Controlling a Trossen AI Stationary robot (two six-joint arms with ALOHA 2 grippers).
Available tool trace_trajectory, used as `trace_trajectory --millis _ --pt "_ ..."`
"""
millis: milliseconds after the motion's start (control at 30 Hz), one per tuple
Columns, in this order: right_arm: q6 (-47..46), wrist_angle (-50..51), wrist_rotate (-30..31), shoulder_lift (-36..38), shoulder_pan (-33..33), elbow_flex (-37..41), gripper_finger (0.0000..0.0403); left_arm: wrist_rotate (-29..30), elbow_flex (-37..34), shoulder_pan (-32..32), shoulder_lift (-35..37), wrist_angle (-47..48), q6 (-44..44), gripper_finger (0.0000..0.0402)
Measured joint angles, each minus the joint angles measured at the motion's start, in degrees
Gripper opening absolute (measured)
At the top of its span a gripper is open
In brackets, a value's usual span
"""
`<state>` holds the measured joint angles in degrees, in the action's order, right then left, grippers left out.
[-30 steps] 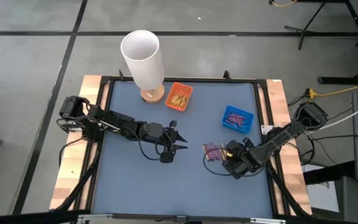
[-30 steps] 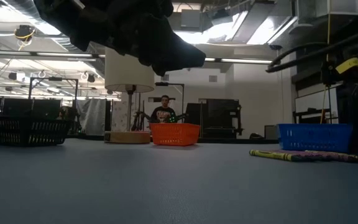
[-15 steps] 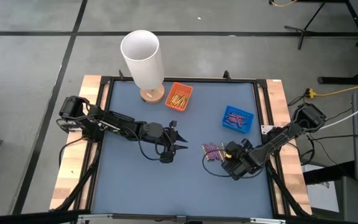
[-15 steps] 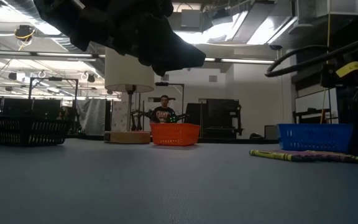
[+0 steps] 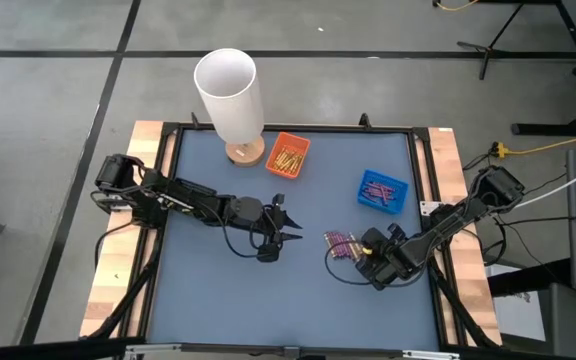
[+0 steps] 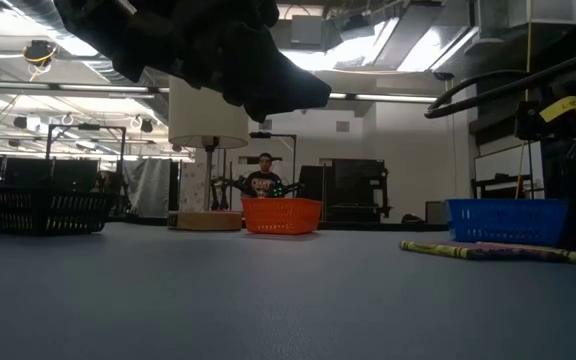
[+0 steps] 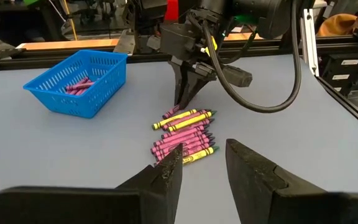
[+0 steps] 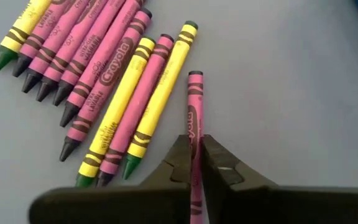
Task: Sort crayons
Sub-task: Put the violet crayon into the blue basket
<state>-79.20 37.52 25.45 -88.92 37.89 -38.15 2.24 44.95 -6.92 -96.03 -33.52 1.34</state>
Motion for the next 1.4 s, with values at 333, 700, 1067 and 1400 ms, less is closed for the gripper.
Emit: trace_trajectory --millis 333,700,1067,1400 --pt "0.1 1.8 -0.2 -0.3 -0.1 -2.1 0.0036 0.0 0.0 0.0 0.0 0.0 0.0 0.0107" --pt "0.4 17.8 2.6 -0.2 -1.7 -9.5 0.0025 0.0 0.0 0.0 0.0 0.0 0.0 0.0107" --pt "16.3 29.2 9.2 -0.2 -9.7 -17.3 0.0025 0.0 0.0 0.0 0.0 0.0 0.0 0.0107" --pt "26.1 37.0 12.6 -0.2 -19.2 -17.9 0.0026 0.0 0.0 0.0 0.0 0.0 0.0 0.0107"
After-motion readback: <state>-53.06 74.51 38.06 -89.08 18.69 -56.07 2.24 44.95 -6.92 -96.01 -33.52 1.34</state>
